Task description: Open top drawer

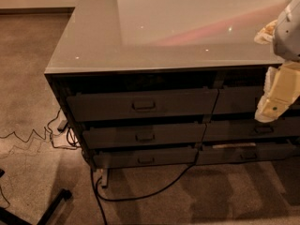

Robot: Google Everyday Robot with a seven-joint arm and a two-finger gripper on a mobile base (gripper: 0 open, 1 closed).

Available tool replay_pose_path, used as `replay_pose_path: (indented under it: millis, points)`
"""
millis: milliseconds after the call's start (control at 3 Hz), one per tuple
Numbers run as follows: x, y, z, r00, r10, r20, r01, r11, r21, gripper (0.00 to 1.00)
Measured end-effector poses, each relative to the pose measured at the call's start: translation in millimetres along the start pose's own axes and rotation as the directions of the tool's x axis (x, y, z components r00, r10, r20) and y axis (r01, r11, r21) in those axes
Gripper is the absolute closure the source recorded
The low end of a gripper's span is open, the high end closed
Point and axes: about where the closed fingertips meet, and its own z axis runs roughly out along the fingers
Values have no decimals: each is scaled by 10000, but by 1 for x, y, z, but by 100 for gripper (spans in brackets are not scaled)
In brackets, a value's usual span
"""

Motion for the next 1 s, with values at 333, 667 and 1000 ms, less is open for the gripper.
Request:
replay_pose_path:
  millis: [333, 667, 1000]
  points:
    - [3, -4, -1, 9997, 117, 215, -117, 9999, 11, 0]
    - [6, -8, -1, 9987, 244, 446, -245, 9997, 15, 0]
    - [-6, -20, 22, 9874, -144, 1579, 199, 9993, -330, 0]
